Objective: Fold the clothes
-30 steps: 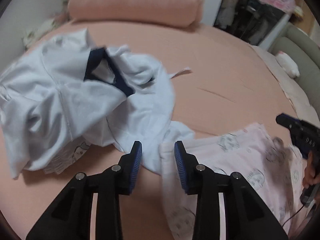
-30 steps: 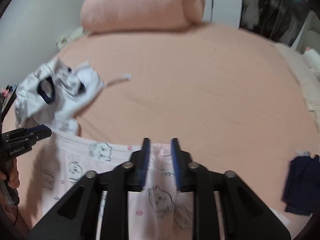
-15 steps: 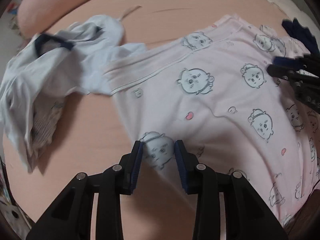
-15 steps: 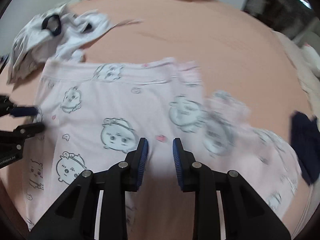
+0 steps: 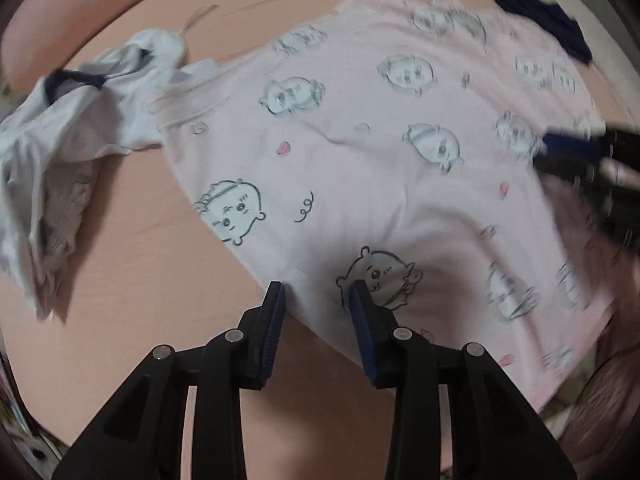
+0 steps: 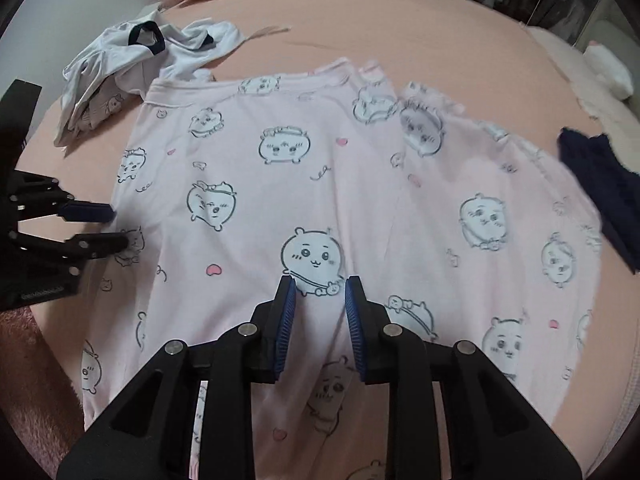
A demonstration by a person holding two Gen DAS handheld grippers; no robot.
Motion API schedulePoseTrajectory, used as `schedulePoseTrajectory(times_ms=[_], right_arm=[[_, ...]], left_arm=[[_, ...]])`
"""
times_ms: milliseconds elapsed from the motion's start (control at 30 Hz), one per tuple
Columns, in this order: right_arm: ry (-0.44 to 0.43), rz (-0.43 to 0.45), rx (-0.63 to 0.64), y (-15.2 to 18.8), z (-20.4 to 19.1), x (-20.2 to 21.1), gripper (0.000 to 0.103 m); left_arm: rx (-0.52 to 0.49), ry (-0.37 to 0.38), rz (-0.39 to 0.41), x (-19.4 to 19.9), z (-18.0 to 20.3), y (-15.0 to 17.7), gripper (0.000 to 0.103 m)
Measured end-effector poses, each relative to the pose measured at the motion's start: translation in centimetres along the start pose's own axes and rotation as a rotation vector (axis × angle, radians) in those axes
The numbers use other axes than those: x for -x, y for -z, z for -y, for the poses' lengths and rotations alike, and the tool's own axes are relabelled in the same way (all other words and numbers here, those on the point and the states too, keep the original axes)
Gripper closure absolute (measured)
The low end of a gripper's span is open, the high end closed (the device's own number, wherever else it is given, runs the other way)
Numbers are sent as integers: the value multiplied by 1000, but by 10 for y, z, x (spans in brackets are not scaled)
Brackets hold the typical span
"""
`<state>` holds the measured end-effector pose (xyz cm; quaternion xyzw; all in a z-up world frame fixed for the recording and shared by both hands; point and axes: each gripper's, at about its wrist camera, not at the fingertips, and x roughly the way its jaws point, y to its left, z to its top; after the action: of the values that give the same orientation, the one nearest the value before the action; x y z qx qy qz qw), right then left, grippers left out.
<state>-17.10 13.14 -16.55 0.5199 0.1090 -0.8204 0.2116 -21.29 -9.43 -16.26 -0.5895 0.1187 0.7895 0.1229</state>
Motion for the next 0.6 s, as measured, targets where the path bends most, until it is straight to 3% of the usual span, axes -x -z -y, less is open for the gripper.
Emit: schedulePoseTrajectory(times_ms=[67, 133, 233, 333, 367, 433, 500, 533, 600], right_arm=[[-20, -16, -7, 3, -12, -4, 79], [-27, -45, -7, 9, -21, -12, 79], [14, -70, 14, 26, -13, -13, 79], [60, -74, 14, 46, 5, 5, 79], [55, -74, -7, 53, 12, 13, 78], [46, -75, -49, 68, 27, 29, 78], [30, -49, -90, 79, 32, 40, 77], [31, -49, -108, 83, 31, 38, 76], [35, -66, -141, 92, 32, 32, 76]], left_arm=[[-3, 73, 61, 12, 14, -5, 69], [-19, 105, 30, 1, 32, -1, 68], [-66, -4, -71, -26, 28, 23, 67], [-62, -61, -121, -17, 23, 43, 51], [-66, -91, -123, -12, 24, 47, 53], [-96, -48, -67, 3, 37, 52, 55], [-87, 50, -13, 14, 50, 54, 55], [-74, 85, -2, 15, 56, 54, 55], [-87, 84, -36, 5, 70, 62, 55]])
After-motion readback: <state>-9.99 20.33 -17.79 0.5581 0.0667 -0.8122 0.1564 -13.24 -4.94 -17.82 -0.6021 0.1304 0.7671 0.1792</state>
